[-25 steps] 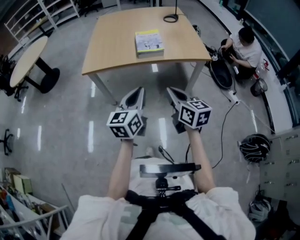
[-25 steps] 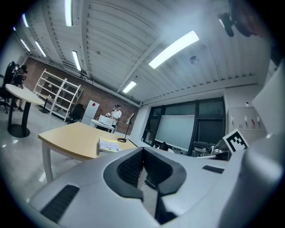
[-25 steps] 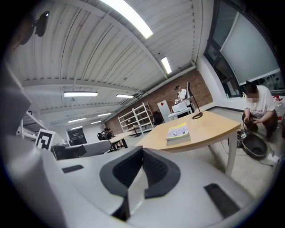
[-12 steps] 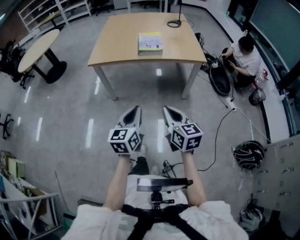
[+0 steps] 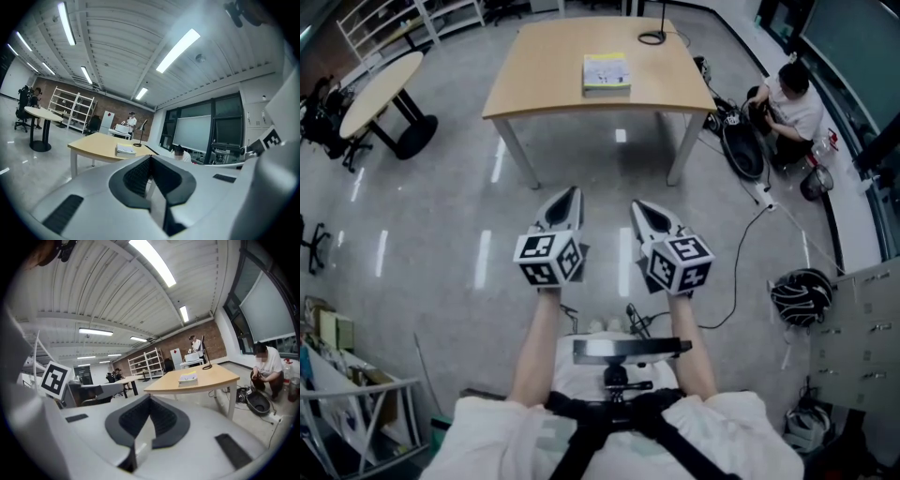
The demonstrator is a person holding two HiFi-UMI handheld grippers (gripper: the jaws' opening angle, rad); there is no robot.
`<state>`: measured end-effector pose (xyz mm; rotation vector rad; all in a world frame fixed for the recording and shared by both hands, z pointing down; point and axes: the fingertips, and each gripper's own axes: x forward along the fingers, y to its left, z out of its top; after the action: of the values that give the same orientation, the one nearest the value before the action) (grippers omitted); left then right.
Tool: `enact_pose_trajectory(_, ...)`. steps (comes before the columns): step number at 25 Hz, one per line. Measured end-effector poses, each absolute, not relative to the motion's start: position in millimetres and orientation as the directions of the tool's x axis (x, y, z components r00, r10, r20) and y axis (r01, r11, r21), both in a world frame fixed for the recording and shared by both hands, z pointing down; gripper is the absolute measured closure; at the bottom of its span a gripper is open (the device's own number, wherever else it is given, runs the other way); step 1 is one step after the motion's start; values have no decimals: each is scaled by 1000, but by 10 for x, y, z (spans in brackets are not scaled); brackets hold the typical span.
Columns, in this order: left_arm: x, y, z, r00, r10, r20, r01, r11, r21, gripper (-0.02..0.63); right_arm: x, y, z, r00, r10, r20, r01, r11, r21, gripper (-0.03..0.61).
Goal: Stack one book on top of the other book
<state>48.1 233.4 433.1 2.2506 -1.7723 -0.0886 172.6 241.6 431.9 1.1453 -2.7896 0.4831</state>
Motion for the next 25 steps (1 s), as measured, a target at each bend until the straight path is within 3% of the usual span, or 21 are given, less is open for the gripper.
enact_pose_trajectory(25,271,2466,4357,265,-956,127,-949,-236,208,600,1408,2532,4303,-708,-671,219,-706,683,-186,580)
